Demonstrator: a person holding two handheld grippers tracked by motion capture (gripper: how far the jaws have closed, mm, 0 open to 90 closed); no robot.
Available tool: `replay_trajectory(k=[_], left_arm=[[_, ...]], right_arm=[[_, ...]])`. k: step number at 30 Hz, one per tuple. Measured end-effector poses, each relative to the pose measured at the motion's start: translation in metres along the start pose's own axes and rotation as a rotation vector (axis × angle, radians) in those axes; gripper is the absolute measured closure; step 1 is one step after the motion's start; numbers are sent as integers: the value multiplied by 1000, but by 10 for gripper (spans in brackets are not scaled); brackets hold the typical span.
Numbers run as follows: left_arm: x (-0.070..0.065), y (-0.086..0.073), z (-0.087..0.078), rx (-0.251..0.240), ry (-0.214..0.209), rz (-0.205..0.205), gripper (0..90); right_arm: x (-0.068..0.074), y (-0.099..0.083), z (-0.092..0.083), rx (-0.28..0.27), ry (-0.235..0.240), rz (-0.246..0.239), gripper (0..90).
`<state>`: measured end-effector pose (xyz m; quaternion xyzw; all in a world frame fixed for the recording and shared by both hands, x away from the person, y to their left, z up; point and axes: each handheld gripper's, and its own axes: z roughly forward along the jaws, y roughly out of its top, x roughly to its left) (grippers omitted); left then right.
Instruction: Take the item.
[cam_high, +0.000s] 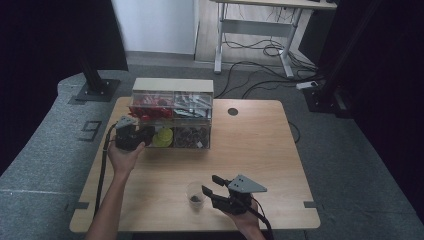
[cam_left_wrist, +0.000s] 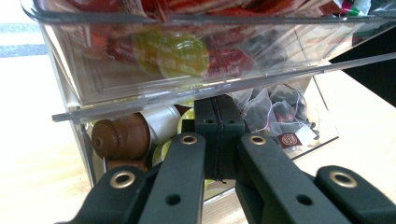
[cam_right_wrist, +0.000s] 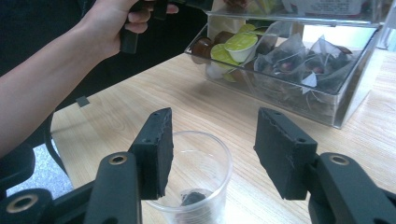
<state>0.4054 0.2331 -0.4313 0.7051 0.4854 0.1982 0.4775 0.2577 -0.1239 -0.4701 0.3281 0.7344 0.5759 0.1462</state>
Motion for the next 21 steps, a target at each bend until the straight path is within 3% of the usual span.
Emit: replay_trajectory(k=[21], left_arm=[[-2,-10,-4,18,16,-9,888]], right_arm=[[-18,0,-9,-18,-48,23,460]])
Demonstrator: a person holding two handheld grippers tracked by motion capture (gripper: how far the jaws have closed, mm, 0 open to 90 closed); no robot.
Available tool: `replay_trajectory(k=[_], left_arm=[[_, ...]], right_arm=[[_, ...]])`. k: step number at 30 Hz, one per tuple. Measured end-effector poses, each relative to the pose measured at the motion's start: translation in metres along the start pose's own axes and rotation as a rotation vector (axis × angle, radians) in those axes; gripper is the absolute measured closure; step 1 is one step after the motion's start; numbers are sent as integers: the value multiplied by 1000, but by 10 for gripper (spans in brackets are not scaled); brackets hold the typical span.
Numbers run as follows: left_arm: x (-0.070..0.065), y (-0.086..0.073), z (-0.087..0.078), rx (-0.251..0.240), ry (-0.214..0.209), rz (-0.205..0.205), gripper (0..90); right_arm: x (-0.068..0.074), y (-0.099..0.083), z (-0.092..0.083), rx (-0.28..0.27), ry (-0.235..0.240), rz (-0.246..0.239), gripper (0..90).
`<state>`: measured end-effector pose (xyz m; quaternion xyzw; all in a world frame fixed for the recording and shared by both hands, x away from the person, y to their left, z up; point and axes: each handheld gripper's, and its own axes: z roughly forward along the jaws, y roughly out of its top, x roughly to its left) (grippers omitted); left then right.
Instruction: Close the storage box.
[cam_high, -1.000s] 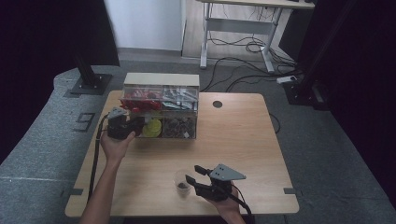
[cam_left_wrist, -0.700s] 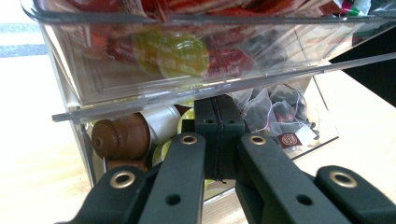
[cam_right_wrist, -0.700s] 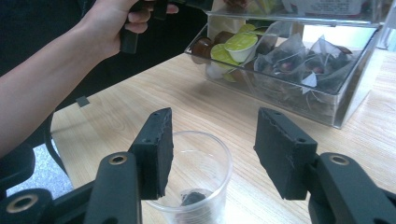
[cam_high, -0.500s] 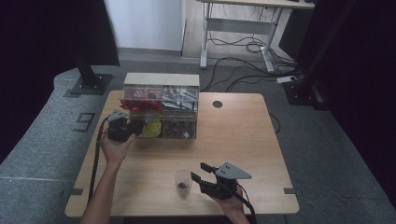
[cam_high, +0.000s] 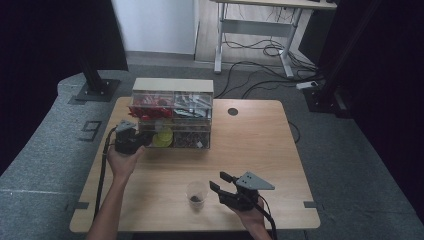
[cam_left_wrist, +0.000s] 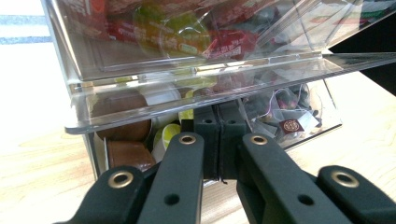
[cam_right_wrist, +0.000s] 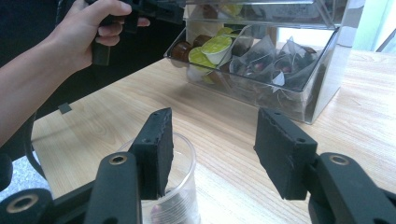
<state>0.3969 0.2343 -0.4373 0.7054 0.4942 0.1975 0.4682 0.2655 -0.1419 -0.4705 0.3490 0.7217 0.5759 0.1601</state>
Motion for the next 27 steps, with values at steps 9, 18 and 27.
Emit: replay_trajectory(k=[9,18,27], left_arm=[[-3,-8,-1,21,9,-4,888],[-1,-18,-4,44,15,-21,887],[2,-29,-3,75,28,-32,885]], right_arm=[[-3,-2,2,11,-4,0,460],[-9,-1,-1,4,-14,6,460],[-11,0,-3,-4,-19,10,460]])
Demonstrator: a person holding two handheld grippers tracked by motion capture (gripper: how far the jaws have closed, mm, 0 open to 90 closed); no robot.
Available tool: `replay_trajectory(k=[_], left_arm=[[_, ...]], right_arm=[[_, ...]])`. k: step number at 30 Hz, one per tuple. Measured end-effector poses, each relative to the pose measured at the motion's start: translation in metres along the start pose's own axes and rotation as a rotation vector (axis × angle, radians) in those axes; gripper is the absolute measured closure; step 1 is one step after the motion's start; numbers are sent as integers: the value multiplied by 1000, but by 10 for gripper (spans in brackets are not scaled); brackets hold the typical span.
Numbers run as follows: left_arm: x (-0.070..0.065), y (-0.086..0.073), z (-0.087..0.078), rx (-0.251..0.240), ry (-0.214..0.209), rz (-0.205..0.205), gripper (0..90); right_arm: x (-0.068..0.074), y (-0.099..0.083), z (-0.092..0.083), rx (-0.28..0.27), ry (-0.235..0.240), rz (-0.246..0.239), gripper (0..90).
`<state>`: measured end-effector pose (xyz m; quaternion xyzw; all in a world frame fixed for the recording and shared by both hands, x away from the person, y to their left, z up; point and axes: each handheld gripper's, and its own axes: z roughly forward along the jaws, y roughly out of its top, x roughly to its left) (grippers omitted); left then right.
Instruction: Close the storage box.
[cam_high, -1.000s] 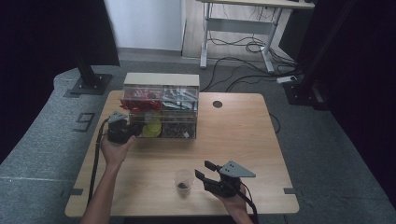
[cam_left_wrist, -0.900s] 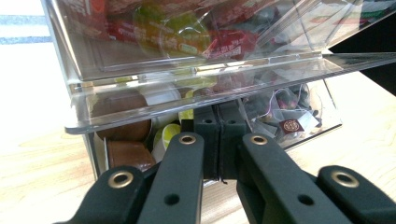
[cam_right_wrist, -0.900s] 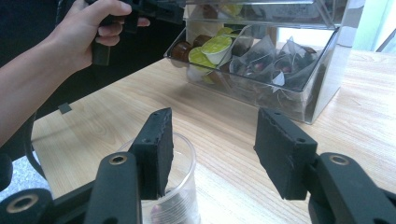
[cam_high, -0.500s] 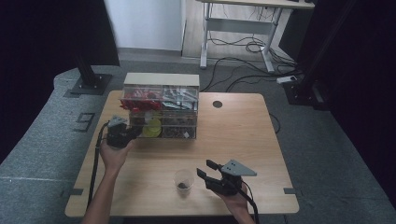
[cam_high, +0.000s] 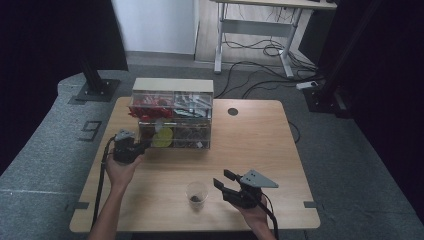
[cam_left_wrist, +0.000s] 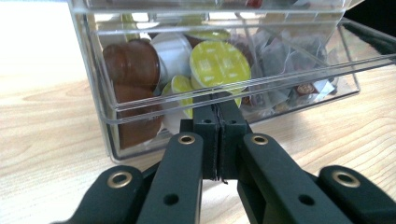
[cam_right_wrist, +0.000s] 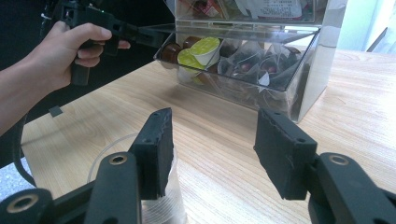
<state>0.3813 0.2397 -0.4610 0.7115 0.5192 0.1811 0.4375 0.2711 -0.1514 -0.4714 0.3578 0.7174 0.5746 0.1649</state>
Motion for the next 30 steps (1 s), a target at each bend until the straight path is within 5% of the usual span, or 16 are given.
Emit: replay_trajectory(k=[30], left_arm=[[9,-18,12,85,3,-17,874]], right_arm=[[0,-2,2,11,-6,-4,461]])
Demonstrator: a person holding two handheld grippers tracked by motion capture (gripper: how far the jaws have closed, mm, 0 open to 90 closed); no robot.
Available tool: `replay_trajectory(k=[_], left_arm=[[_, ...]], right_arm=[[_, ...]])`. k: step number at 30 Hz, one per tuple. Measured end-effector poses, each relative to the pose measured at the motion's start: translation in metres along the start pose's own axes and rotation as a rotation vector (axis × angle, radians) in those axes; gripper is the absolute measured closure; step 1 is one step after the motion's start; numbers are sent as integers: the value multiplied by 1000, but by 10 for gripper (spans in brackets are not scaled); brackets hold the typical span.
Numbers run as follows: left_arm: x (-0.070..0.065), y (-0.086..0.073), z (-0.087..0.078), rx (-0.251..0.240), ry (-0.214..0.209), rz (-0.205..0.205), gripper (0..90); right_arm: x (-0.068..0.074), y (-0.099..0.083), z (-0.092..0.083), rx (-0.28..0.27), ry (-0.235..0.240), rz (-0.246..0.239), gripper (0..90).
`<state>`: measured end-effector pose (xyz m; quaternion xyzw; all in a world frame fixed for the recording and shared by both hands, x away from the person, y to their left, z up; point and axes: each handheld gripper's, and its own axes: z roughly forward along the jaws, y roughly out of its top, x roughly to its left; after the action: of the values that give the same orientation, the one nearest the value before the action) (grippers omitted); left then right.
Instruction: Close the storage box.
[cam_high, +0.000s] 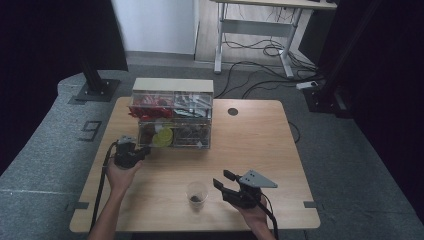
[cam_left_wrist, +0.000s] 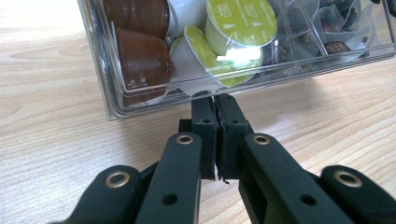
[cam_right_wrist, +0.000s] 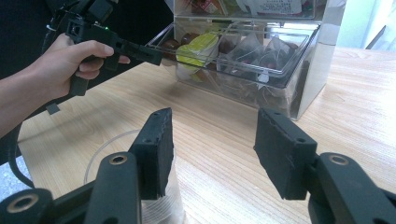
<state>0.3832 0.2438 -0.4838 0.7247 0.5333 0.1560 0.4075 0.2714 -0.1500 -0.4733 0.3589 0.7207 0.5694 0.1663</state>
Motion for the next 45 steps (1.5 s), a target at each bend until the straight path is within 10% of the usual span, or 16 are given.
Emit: replay_trajectory(k=[23,45], left_arm=[[5,-5,8,40,-7,-8,809],[-4,-15,-4,32,20,49,440]], right_arm=[[-2,-3,2,10,-5,2,461],[-10,-4,1,12,-25,13,461]])
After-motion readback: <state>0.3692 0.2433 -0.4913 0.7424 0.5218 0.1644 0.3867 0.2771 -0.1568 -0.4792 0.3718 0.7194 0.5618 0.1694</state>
